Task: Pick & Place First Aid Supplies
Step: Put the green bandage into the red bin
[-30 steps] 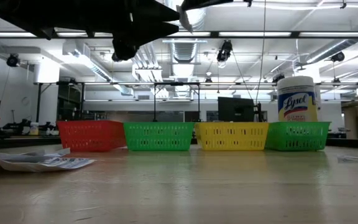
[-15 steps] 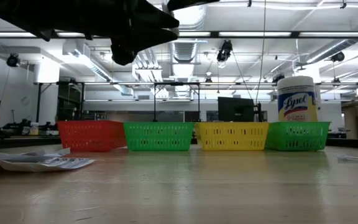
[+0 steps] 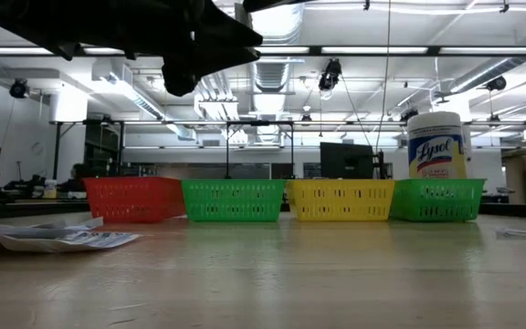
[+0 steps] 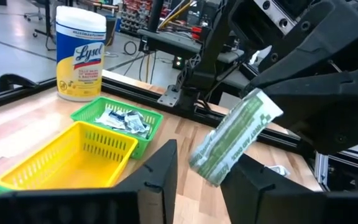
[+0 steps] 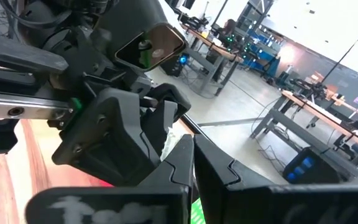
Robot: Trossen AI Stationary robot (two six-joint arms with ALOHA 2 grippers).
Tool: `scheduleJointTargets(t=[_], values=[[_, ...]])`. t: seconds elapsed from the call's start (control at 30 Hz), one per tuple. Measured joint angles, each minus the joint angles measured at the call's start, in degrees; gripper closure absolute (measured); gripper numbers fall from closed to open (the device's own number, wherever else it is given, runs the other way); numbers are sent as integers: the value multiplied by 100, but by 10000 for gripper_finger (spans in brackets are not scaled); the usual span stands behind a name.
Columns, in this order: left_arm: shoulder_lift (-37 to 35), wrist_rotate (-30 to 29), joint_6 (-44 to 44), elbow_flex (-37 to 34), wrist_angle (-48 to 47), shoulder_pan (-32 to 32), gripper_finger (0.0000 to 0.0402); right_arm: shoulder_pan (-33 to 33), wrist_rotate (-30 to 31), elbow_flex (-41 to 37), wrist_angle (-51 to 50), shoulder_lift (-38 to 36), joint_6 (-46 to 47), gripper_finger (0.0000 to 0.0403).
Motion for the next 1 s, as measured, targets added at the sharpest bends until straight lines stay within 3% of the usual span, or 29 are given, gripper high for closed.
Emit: scheduleJointTargets(t=[0.17, 0.33, 0.8, 1.0], values=[[0, -8, 142, 0, 36, 0, 329, 0, -2, 0, 0, 0, 26, 394], [0, -4, 365, 0, 40, 0, 393, 0, -4, 0, -1, 0, 40, 394], [0, -9, 365, -2, -178, 0, 401, 11, -97, -7, -41, -3, -425, 393], [2, -207, 279, -7, -435, 0, 401, 36, -216, -7, -39, -16, -450, 356]])
